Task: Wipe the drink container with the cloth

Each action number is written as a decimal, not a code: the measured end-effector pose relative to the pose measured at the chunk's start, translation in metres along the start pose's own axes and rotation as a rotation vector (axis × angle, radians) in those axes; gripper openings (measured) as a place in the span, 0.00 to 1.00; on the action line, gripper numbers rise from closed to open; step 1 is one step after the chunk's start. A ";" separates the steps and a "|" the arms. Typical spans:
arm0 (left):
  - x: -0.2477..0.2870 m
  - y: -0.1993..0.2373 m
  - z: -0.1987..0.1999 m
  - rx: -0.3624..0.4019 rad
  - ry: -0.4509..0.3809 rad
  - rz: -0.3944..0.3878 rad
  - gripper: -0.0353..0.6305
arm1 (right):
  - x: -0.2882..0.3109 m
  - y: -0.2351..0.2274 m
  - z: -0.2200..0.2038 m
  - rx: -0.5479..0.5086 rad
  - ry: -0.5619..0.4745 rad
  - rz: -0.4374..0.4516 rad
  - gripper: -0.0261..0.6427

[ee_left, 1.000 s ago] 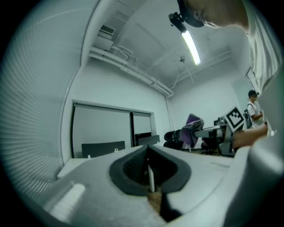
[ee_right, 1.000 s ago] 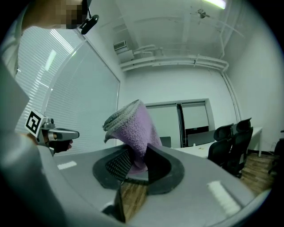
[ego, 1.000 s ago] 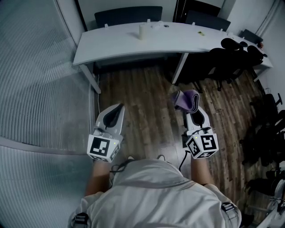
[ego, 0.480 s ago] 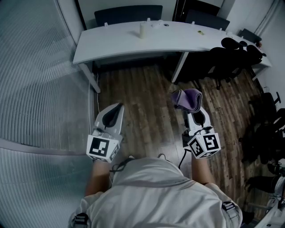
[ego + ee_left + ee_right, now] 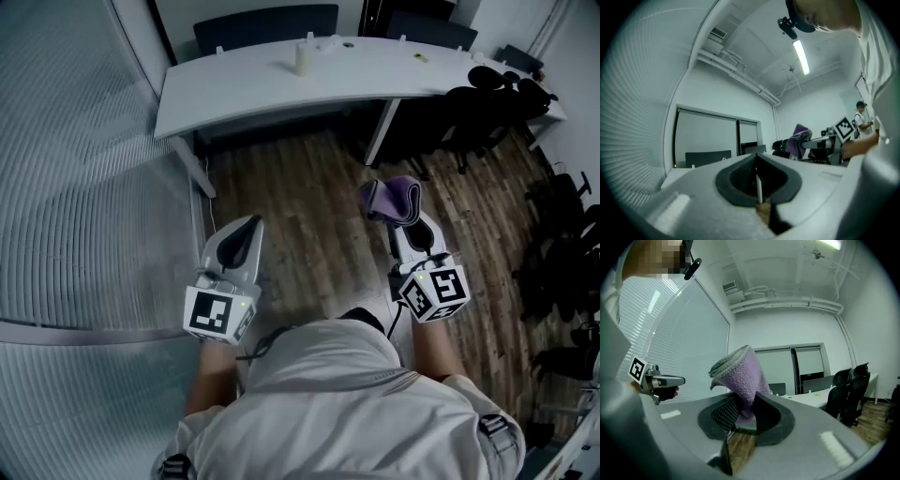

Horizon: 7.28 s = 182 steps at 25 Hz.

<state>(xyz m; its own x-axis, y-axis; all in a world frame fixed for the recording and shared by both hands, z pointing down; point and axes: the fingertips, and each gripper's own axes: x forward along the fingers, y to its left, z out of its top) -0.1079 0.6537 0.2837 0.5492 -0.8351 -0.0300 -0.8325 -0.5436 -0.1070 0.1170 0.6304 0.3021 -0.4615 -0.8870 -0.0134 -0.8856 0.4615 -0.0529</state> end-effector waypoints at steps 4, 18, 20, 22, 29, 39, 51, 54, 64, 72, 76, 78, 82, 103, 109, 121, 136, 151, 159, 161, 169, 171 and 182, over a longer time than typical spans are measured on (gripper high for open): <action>0.005 0.009 -0.009 -0.037 -0.005 -0.013 0.06 | 0.008 0.003 0.003 -0.010 0.014 -0.007 0.17; 0.100 0.071 -0.035 -0.025 0.034 0.011 0.06 | 0.119 -0.058 0.000 0.003 -0.001 0.021 0.17; 0.123 0.078 -0.036 -0.023 0.043 0.023 0.06 | 0.140 -0.076 -0.001 0.014 -0.003 0.036 0.17; 0.149 0.081 -0.032 -0.014 0.047 0.030 0.06 | 0.159 -0.098 -0.001 0.026 -0.001 0.052 0.17; 0.240 0.076 -0.032 0.016 0.078 0.047 0.06 | 0.206 -0.170 -0.008 0.058 0.012 0.108 0.17; 0.367 0.084 -0.047 0.023 0.136 0.038 0.06 | 0.282 -0.263 -0.042 0.125 0.069 0.155 0.17; 0.480 0.161 -0.083 -0.053 0.104 0.006 0.06 | 0.378 -0.312 -0.055 0.069 0.125 0.129 0.17; 0.505 0.198 -0.088 -0.070 0.103 -0.006 0.06 | 0.422 -0.312 -0.051 0.059 0.139 0.119 0.17; 0.568 0.345 -0.102 -0.101 0.115 -0.073 0.06 | 0.582 -0.282 -0.037 0.027 0.177 0.086 0.17; 0.610 0.430 -0.116 -0.115 0.119 -0.142 0.06 | 0.673 -0.259 -0.066 0.038 0.239 0.059 0.17; 0.631 0.446 -0.125 -0.116 0.139 -0.161 0.06 | 0.699 -0.263 -0.078 0.060 0.266 0.060 0.17; 0.643 0.451 -0.131 -0.115 0.152 -0.168 0.06 | 0.713 -0.269 -0.086 0.070 0.281 0.073 0.17; 0.674 0.457 -0.146 -0.103 0.185 -0.158 0.06 | 0.740 -0.287 -0.106 0.096 0.314 0.118 0.17; 0.869 0.470 -0.209 -0.051 0.427 -0.113 0.09 | 0.845 -0.369 -0.197 0.250 0.509 0.470 0.17; 0.906 0.470 -0.254 -0.006 0.591 -0.253 0.20 | 0.854 -0.327 -0.258 0.323 0.779 0.584 0.17; 0.921 0.464 -0.303 0.053 0.722 -0.319 0.21 | 0.910 -0.289 -0.298 0.592 0.828 0.585 0.17; 0.922 0.464 -0.312 0.028 0.735 -0.334 0.16 | 0.943 -0.296 -0.277 0.834 0.681 0.533 0.17; 0.923 0.466 -0.315 -0.038 0.757 -0.338 0.16 | 0.948 -0.330 -0.332 1.061 0.711 0.227 0.17; 0.923 0.466 -0.315 -0.035 0.768 -0.341 0.16 | 0.939 -0.328 -0.351 0.979 0.782 0.231 0.17; 0.922 0.466 -0.315 -0.032 0.770 -0.346 0.16 | 0.925 -0.328 -0.338 0.944 0.772 0.268 0.17; 0.922 0.465 -0.313 -0.035 0.764 -0.360 0.16 | 0.891 -0.371 -0.259 0.683 0.509 0.158 0.17; 0.922 0.465 -0.312 -0.035 0.765 -0.360 0.16 | 0.898 -0.375 -0.251 0.543 0.494 0.142 0.17; 0.925 0.461 -0.313 -0.034 0.770 -0.344 0.16 | 0.932 -0.370 -0.266 0.093 0.585 0.220 0.17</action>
<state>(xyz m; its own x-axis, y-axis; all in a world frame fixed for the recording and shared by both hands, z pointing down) -0.0072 -0.3956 0.5179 0.5802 -0.4395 0.6858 -0.6362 -0.7702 0.0447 0.0003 -0.3635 0.5745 -0.6086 -0.6054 0.5130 -0.7701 0.6064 -0.1981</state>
